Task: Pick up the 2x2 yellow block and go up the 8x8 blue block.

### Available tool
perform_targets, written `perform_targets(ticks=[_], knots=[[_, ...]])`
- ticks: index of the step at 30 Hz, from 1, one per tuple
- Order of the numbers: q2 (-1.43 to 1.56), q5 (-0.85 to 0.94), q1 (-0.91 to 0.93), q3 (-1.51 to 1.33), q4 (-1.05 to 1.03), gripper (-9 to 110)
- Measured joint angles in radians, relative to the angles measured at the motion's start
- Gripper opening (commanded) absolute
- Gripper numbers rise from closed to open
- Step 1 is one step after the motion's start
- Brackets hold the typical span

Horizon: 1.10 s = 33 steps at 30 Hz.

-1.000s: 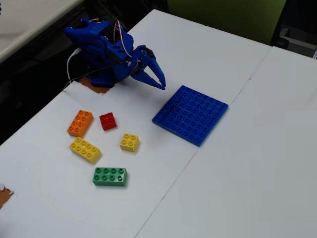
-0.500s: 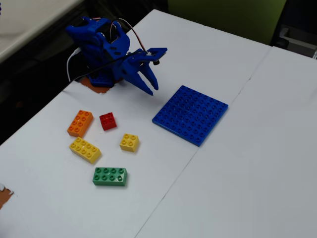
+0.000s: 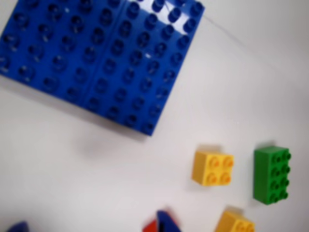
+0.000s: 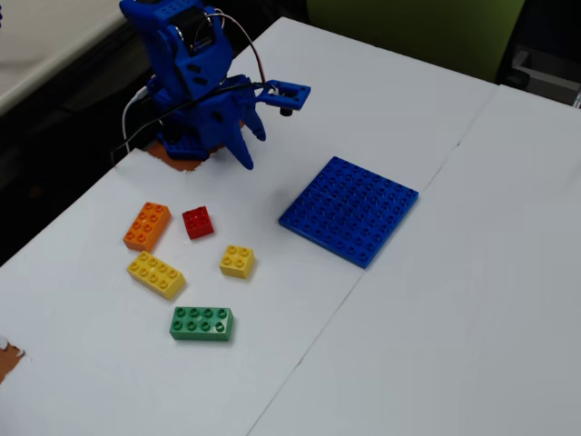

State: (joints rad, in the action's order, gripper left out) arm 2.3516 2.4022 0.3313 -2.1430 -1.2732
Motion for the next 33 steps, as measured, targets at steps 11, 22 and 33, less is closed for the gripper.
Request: perform_targets(ticks=[11, 22, 33], knots=[[-0.692, 0.075, 0.215, 0.402, 0.04, 32], [-1.063, 0.106, 0.302, 0.936, -0.19, 34], [-1.177, 0.156, 0.333, 1.0, -0.114, 34]])
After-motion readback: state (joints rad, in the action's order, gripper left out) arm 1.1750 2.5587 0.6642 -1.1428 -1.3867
